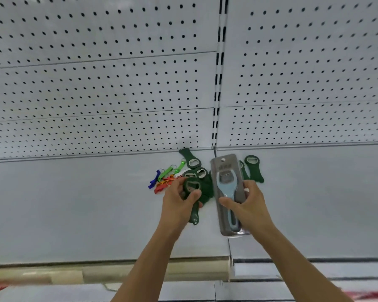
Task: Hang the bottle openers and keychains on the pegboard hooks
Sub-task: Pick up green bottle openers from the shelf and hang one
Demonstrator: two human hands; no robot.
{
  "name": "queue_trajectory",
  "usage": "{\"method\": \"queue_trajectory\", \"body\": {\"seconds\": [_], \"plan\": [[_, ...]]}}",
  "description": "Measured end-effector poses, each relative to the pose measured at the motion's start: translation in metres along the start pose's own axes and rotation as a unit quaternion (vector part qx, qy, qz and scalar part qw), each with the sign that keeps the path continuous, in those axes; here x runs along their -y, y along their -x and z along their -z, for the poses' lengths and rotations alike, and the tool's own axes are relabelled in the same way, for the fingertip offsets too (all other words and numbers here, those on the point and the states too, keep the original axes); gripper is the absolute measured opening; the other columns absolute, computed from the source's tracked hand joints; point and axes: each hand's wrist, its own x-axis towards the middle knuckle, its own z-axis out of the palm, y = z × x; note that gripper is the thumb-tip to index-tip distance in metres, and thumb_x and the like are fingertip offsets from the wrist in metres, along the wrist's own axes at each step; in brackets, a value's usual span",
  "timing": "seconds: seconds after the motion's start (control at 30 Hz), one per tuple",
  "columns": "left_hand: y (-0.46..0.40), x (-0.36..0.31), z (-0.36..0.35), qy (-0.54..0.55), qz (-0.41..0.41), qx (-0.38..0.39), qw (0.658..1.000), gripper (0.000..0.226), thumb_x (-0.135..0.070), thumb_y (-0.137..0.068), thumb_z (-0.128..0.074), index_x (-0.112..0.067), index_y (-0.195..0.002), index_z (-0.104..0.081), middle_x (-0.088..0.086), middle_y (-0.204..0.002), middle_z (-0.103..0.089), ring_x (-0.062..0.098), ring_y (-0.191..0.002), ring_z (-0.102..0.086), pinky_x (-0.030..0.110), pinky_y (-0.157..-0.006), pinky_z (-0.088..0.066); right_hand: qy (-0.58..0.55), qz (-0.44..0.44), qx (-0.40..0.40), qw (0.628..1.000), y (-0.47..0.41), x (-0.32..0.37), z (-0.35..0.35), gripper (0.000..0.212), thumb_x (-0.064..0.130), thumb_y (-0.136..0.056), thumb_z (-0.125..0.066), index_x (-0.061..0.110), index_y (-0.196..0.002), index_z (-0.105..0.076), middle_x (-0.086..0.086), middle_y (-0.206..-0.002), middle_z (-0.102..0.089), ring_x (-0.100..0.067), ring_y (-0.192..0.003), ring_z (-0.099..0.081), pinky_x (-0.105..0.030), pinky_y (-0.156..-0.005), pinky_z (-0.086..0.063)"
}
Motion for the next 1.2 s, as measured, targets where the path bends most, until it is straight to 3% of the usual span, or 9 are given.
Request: {"method": "queue_trajectory", "body": {"seconds": [0.13,0.33,0.47,0.7,0.87,1.07,1.2], "plan": [[0.03,-0.02,-0.037,0.017,-0.042,0.013,0.999,0.019,-0.009,-0.09,-0.064,-0.017,-0.106,-0.06,0.005,-0.09,-0.071,0.015,-0.065,-0.069,0.019,-0.06,-0.054,-0.066,0.017,-0.025,0.997,0.022,-0.002,0.049,0.036,0.024,-0.079,-0.076,0.023,-0.101,-0.049,-0.002,-0.098,-0.067,-0.015,-0.084,-0.069,-0.026,-0.066,-0.057],[0.089,-0.035,-0.132,0.015,-0.069,0.037,0.997,0.009,-0.014,-0.09,-0.065,-0.014,-0.099,-0.062,0.007,-0.084,-0.071,0.014,-0.066,-0.07,0.017,-0.057,-0.052,-0.103,0.06,-0.056,0.991,0.067,-0.029,0.154,0.025,0.023,-0.084,-0.071,0.022,-0.101,-0.053,-0.004,-0.093,-0.07,-0.015,-0.079,-0.071,-0.018,-0.063,-0.055],[0.139,-0.037,-0.208,0.021,-0.062,0.067,0.996,0.009,-0.015,-0.09,-0.065,-0.012,-0.098,-0.063,0.007,-0.086,-0.071,0.013,-0.066,-0.071,0.022,-0.057,-0.055,-0.092,0.069,-0.072,0.991,0.098,-0.063,0.233,0.018,0.022,-0.087,-0.067,0.018,-0.1,-0.055,-0.009,-0.095,-0.069,-0.021,-0.082,-0.07,-0.03,-0.07,-0.057],[0.225,-0.038,-0.334,0.024,-0.063,0.124,0.99,0.011,-0.011,-0.089,-0.066,-0.009,-0.099,-0.061,0.003,-0.088,-0.07,0.007,-0.059,-0.07,0.022,-0.058,-0.057,-0.099,0.056,-0.112,0.987,0.163,-0.123,0.365,0.013,0.014,-0.088,-0.066,0.014,-0.096,-0.055,-0.012,-0.091,-0.072,-0.023,-0.08,-0.072,-0.036,-0.069,-0.059],[0.272,-0.044,-0.414,0.021,-0.068,0.174,0.982,0.013,-0.012,-0.088,-0.067,-0.012,-0.1,-0.062,0.003,-0.091,-0.071,0.012,-0.064,-0.073,0.023,-0.062,-0.058,-0.161,0.052,-0.158,0.973,0.201,-0.142,0.448,0.016,0.003,-0.087,-0.064,0.012,-0.099,-0.059,-0.004,-0.083,-0.076,-0.018,-0.072,-0.073,-0.024,-0.058,-0.058],[0.288,-0.069,-0.492,0.009,-0.11,0.229,0.967,0.013,-0.012,-0.088,-0.068,-0.012,-0.099,-0.063,0.001,-0.09,-0.07,0.015,-0.065,-0.073,0.018,-0.06,-0.057,-0.187,0.062,-0.224,0.955,0.206,-0.156,0.528,0.015,0.011,-0.087,-0.066,0.022,-0.096,-0.059,0.01,-0.072,-0.074,-0.008,-0.065,-0.072,-0.016,-0.049,-0.052],[0.288,-0.08,-0.547,0.008,-0.134,0.259,0.956,0.013,-0.014,-0.087,-0.069,-0.016,-0.098,-0.065,0.0,-0.087,-0.072,0.016,-0.071,-0.073,0.017,-0.062,-0.056,-0.189,0.06,-0.268,0.943,0.193,-0.169,0.578,0.011,0.015,-0.087,-0.068,0.017,-0.093,-0.06,0.004,-0.075,-0.075,-0.014,-0.067,-0.072,-0.025,-0.054,-0.056]]}}
